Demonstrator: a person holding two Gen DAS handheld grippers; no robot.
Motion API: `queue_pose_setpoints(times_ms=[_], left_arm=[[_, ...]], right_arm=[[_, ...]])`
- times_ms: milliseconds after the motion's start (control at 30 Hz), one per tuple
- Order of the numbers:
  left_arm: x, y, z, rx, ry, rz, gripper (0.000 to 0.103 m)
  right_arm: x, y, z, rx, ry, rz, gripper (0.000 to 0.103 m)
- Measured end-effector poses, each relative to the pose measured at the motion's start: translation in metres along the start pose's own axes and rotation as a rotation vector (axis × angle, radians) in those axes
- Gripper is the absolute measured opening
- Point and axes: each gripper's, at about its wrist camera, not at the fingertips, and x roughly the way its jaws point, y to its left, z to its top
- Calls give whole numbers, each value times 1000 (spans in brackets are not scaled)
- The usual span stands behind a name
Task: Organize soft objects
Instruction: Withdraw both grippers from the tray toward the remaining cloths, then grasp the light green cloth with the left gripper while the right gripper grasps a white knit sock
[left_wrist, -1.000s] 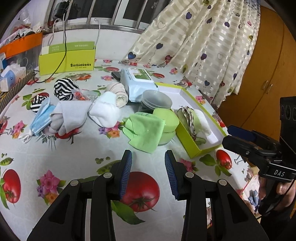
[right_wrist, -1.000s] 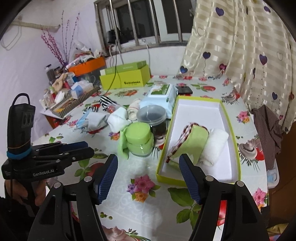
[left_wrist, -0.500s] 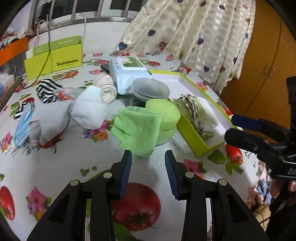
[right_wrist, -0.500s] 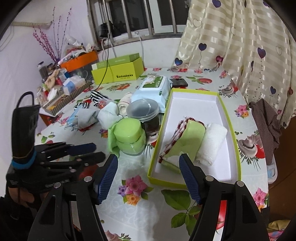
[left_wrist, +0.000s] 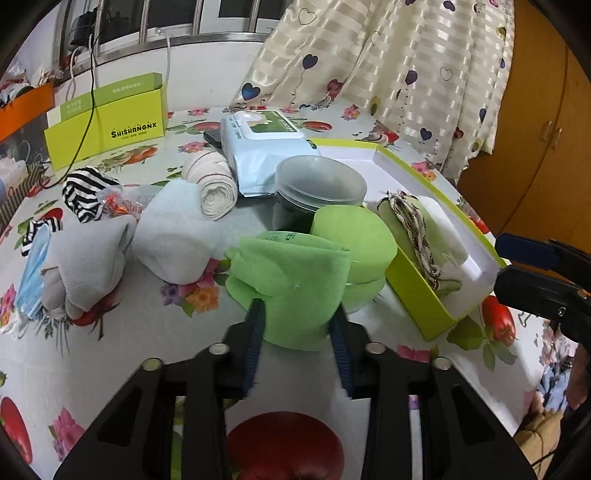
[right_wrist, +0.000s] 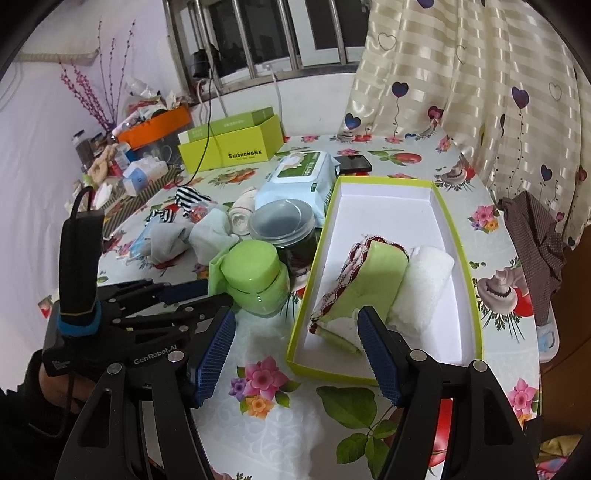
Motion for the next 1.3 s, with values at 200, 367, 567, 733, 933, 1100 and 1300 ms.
queue_pose_setpoints(times_ms=[200,367,567,733,933,1100,1300], left_arm=[[-5,7,-2,-18,-9,4,9],[-21,18,-7,-51,-32,-1,8],[-50,34,-11,-91,-80,14,8],[-69,46,-15,-114,-104,33,8],[-83,68,-18,-160,-126,67,8],[-94,87,-20,-201,-150,97,8],[-103,107,-25,-242,-168,133,8]], right_arm=[[-2,5,1,-2,-8,16,69],[-5,10,3,-6,-18,31,69],[-5,23,9,-27,-30,57,69],[1,42,19,-75,-31,79,69],[23,69,37,-151,-5,90,69],[47,91,50,-210,31,104,69],[83,113,61,-270,90,107,69]])
